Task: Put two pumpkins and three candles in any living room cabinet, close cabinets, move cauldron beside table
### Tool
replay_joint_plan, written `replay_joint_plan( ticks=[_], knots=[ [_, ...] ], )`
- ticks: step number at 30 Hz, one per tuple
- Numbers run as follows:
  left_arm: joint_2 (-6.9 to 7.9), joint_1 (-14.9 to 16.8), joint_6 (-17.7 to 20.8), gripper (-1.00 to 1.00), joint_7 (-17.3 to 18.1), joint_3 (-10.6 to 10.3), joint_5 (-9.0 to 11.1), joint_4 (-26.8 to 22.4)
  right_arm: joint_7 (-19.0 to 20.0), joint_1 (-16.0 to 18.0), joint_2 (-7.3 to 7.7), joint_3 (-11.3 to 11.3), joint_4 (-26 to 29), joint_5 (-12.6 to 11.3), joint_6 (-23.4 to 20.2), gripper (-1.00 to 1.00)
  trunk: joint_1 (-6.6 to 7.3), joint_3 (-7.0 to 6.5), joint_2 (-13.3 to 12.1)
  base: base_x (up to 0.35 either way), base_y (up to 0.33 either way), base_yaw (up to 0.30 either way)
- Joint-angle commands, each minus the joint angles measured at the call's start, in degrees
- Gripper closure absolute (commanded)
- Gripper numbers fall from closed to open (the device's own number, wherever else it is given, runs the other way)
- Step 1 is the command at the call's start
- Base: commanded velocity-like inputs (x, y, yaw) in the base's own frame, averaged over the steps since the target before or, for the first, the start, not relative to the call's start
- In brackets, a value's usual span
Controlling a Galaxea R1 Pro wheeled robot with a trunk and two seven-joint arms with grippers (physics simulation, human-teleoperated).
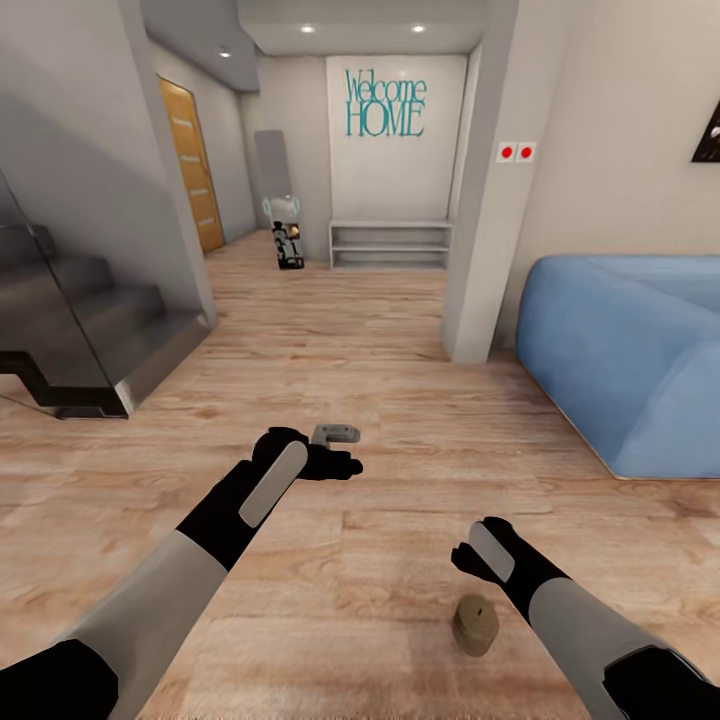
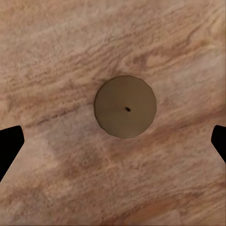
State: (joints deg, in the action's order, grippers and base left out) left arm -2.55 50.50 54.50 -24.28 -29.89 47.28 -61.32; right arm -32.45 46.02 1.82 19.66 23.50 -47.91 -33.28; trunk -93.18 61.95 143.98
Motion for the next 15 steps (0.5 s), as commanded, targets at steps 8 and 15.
replay_joint_plan(
  ticks=[8, 15],
  knots=[
    [0.01, 0.0, 0.1, -1.00, -0.6, -0.1, 0.6, -0.1, -0.4, 0.0, 0.13, 0.5, 0.1, -0.5, -0.2, -1.00, -0.19, 1.83, 0.1, 0.000, 0.000, 0.000],
    [-0.02, 0.0, 0.1, -1.00, -0.6, -0.2, 0.6, -0.1, -0.4, 0.0, 0.05, 0.5, 0.1, -0.5, -0.2, -1.00, -0.37, 3.39, 0.2, 0.000, 0.000, 0.000]
  ],
)
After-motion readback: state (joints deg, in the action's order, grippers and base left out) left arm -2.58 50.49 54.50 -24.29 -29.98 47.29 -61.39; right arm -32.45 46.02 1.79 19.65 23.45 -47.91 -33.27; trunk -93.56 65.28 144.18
